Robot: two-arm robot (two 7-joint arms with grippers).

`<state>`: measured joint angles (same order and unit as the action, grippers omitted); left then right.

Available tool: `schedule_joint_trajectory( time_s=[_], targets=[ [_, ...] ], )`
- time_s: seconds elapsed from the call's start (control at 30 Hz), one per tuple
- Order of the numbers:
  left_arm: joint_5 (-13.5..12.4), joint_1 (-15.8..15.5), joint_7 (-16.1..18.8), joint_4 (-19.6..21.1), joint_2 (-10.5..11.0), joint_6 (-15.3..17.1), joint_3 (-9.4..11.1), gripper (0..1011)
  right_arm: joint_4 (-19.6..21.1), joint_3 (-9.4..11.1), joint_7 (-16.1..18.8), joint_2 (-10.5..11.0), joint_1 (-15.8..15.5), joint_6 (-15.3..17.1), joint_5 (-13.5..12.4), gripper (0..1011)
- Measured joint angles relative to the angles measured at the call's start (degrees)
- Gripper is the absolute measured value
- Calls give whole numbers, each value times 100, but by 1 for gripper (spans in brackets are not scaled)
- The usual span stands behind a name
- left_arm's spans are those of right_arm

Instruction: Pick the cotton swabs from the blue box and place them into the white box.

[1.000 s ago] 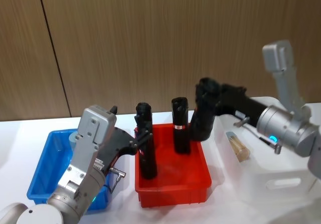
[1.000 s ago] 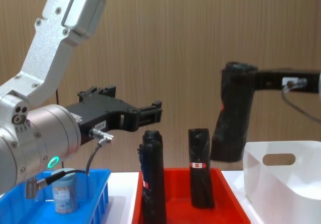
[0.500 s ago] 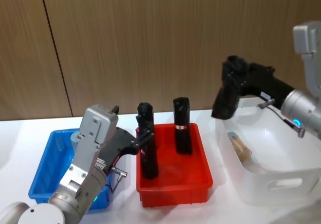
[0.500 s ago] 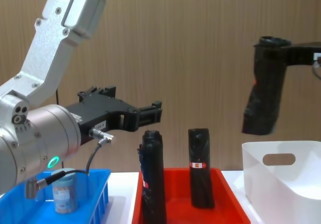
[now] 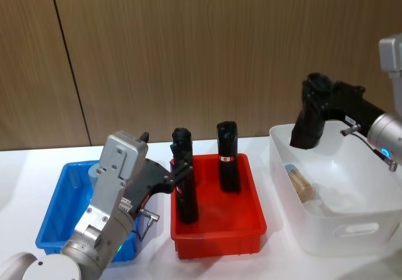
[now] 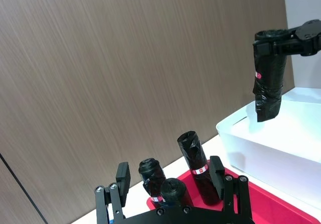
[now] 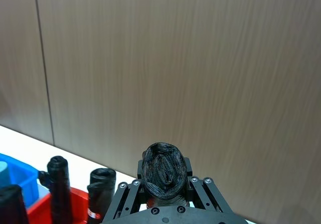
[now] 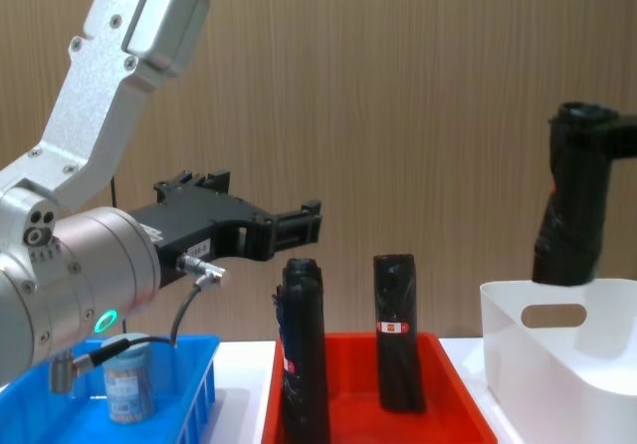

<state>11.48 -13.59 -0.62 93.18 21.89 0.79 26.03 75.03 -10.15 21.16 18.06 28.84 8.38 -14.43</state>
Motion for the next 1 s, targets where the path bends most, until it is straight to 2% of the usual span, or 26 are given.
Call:
schedule_joint_trajectory(
  time_s=[0.3, 0.53, 0.57, 0.73, 0.77, 0.87, 0.9, 1.0],
  targets=[
    [0, 0, 0, 0, 0, 0, 0, 1003, -389, 8, -25, 2, 81, -96, 80, 366],
    [0, 0, 0, 0, 0, 0, 0, 1003, -529, 13, -37, 7, 94, -127, 97, 543],
    [0, 0, 0, 0, 0, 0, 0, 1003, -549, 14, -40, 9, 94, -133, 98, 599],
    [0, 0, 0, 0, 0, 0, 0, 1003, -584, 20, -56, 17, 83, -145, 100, 738],
    [0, 0, 0, 0, 0, 0, 0, 1003, -587, 23, -64, 23, 74, -148, 100, 793],
    [0, 0, 0, 0, 0, 0, 0, 1003, -588, 25, -71, 29, 60, -151, 100, 847],
    [0, 0, 0, 0, 0, 0, 0, 1003, -588, 27, -77, 34, 48, -152, 100, 906],
    [0, 0, 0, 0, 0, 0, 0, 1003, -583, 30, -81, 42, 32, -154, 100, 981]
  ],
)
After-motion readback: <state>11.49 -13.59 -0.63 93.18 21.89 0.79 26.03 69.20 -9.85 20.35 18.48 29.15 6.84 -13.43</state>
